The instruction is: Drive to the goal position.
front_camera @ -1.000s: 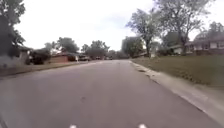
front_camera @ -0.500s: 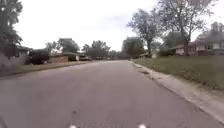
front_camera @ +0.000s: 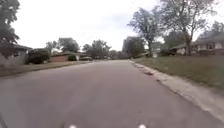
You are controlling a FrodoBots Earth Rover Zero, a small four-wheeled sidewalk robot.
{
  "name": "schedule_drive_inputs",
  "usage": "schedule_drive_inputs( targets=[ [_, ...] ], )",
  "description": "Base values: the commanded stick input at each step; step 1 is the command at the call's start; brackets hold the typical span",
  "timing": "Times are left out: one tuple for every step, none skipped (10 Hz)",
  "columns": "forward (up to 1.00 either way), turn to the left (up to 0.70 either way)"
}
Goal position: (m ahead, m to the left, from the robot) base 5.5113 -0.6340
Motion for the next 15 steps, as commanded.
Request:
schedule_drive_inputs(
  targets=[
    [0.70,0.00],
    [0.70,0.00],
    [0.70,0.00],
    [0.70,0.00],
    [0.70,0.00],
    [0.70,0.00],
    [0.70,0.00],
    [0.70,0.00],
    [0.70,0.00],
    [0.70,0.00],
    [0.70,0.00],
    [0.70,0.00],
    [0.70,0.00],
    [0.70,0.00],
    [0.70,0.00]
  ],
)
